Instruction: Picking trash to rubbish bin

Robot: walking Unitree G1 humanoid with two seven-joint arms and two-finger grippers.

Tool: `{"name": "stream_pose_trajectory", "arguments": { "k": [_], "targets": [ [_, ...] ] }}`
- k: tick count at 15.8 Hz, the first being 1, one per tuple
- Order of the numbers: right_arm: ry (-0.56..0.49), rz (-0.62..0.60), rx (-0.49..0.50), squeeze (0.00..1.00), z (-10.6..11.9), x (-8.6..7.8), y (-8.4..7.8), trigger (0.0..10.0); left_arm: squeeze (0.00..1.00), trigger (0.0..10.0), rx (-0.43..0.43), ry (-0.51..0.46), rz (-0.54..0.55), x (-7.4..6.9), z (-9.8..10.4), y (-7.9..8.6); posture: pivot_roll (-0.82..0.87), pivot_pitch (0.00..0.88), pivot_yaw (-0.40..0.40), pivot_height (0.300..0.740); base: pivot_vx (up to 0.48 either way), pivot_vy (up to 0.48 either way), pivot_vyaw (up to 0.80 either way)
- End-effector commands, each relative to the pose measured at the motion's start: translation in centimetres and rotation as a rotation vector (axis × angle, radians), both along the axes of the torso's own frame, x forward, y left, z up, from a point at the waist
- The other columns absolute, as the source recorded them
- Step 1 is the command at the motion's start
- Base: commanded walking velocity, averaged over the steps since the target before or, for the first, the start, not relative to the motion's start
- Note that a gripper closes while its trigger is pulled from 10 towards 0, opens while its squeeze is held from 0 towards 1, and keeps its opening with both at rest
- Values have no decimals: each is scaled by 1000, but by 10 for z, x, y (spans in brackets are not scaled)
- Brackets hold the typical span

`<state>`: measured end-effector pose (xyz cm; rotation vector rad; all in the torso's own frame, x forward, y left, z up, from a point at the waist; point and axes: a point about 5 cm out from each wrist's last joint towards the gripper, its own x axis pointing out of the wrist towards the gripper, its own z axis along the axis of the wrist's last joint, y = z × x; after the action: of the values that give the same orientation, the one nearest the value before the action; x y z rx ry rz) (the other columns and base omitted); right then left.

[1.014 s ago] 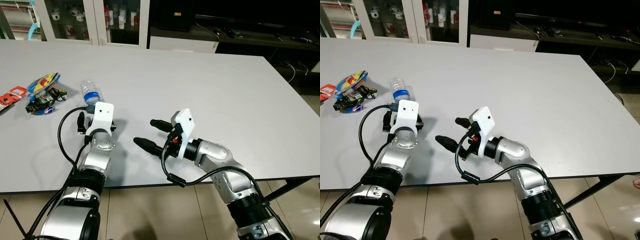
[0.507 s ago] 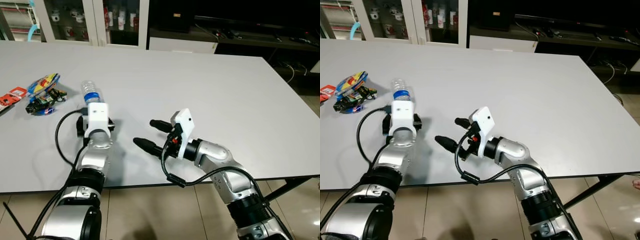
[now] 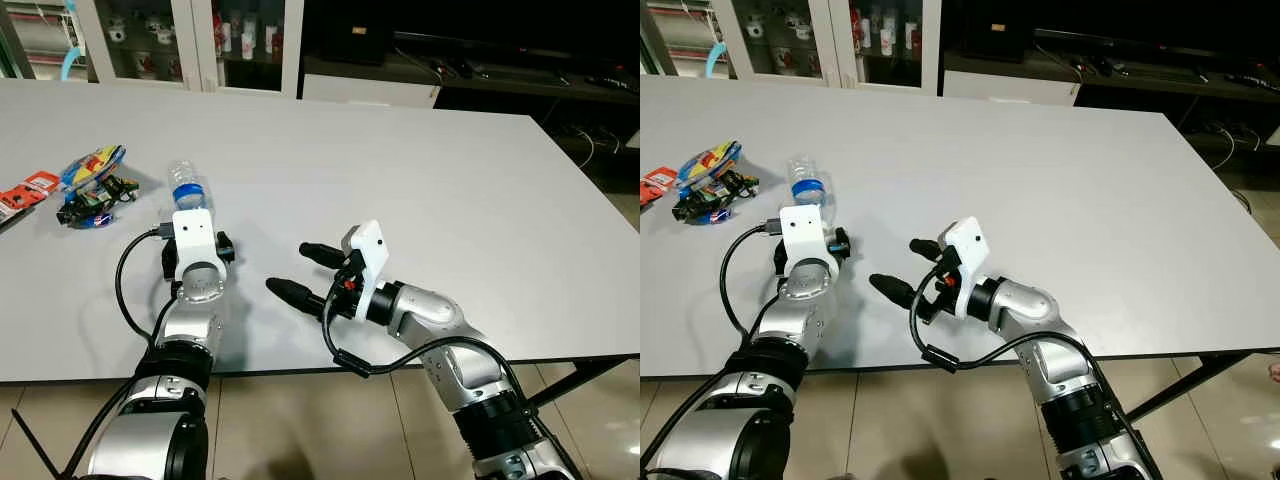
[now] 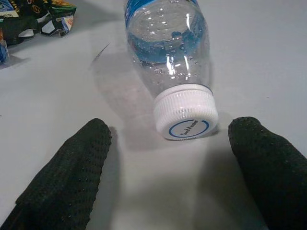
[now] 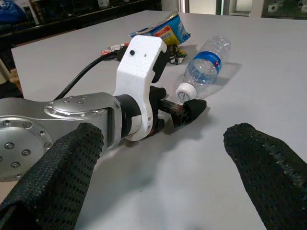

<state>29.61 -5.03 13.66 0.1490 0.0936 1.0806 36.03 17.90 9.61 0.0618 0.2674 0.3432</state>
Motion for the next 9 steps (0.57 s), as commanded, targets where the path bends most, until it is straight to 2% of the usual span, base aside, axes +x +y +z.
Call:
{"name": "stream_pose_trajectory", "arguments": {
  "k": [1, 9],
  "targets": [
    [-10, -13, 20, 0, 5, 1, -5, 10000, 0, 10000, -14, 58, -29, -6, -15, -5, -65, 34, -113, 740, 0, 0, 0],
    [-8, -23, 32, 0, 5, 1, -5, 10000, 0, 10000, 0, -54, -59, -2, -2, -10, -67, 35, -113, 740, 0, 0, 0]
  ]
}}
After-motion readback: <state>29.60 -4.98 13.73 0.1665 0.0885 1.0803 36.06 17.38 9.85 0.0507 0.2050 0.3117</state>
